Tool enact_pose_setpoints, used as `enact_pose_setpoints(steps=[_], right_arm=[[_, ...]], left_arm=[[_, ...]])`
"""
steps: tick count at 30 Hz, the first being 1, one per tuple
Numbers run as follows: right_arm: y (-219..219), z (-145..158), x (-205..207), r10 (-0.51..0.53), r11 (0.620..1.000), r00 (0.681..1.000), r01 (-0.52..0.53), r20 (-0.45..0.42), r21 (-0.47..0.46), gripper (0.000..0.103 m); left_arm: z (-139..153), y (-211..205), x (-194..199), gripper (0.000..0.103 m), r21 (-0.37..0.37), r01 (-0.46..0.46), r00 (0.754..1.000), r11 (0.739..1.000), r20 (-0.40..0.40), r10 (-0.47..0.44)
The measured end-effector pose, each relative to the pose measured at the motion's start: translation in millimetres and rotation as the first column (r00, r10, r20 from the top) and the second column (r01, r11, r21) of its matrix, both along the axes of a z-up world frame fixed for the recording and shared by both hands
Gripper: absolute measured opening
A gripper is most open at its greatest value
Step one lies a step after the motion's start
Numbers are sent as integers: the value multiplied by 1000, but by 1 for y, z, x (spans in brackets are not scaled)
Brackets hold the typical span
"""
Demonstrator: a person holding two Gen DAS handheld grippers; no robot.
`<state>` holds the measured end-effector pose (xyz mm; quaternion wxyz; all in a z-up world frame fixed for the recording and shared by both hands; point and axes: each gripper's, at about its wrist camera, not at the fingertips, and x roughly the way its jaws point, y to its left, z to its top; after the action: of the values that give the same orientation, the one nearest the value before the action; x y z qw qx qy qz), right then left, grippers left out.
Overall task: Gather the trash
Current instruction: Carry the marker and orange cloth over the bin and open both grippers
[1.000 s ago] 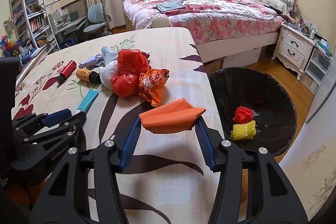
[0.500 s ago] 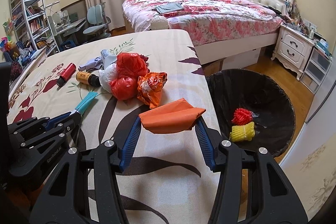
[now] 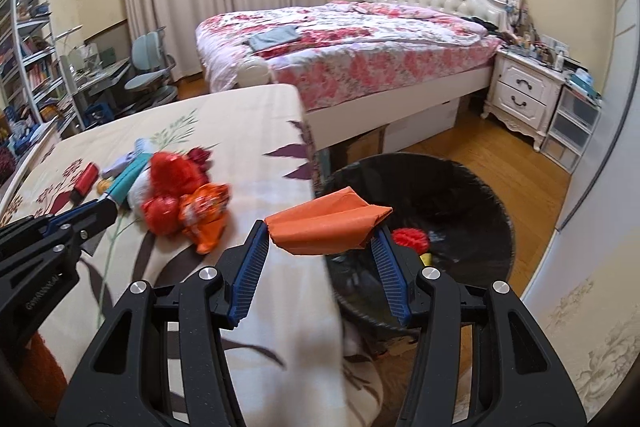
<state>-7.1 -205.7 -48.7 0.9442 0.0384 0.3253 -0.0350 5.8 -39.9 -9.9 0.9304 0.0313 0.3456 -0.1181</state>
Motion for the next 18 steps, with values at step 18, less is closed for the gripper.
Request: enact_pose_setpoints(steps=[18], right_arm=[[-83, -17, 37, -161, 987, 987, 162, -27, 12, 52]], left_arm=[[-16, -101, 53, 16, 25, 122, 992, 992, -12, -122]])
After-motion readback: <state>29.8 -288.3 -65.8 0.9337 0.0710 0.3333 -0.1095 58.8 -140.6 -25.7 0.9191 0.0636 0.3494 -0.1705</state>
